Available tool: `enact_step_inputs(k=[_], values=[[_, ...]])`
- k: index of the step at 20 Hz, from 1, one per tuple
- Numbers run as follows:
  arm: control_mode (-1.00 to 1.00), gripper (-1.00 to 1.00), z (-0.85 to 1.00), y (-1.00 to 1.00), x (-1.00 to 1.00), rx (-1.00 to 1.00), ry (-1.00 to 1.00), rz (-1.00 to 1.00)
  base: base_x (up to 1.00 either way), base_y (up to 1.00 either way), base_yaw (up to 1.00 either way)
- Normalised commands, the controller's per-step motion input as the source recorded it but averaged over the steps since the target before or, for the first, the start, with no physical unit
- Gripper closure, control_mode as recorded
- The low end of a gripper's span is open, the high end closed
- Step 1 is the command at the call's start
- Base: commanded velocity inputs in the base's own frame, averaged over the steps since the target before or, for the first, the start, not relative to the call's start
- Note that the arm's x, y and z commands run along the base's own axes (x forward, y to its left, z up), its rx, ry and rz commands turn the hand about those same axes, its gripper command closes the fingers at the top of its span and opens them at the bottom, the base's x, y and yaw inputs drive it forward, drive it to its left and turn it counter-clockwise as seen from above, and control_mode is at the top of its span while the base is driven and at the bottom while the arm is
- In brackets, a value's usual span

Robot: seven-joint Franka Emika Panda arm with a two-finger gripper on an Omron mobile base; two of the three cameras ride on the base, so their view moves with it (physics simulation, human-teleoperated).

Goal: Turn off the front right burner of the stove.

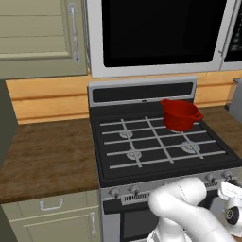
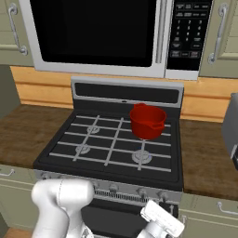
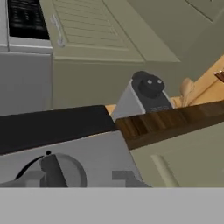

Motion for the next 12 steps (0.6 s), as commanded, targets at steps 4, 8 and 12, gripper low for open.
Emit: enact_step_inputs(k=[4, 8, 12], values=[[-1.00, 1.00, 0.66, -0.77, 0.33, 0.78, 0.00, -0.37, 0.00, 0.00, 0.00], [-1.00, 1.00, 0.04, -0.32, 0.00, 0.21, -0.02, -0.07, 0.00, 0.00, 0.00], [-1.00, 1.00, 0.00, -0.01, 0.00, 0.02, 0.00, 0.00, 0.00, 0.00, 0.00]])
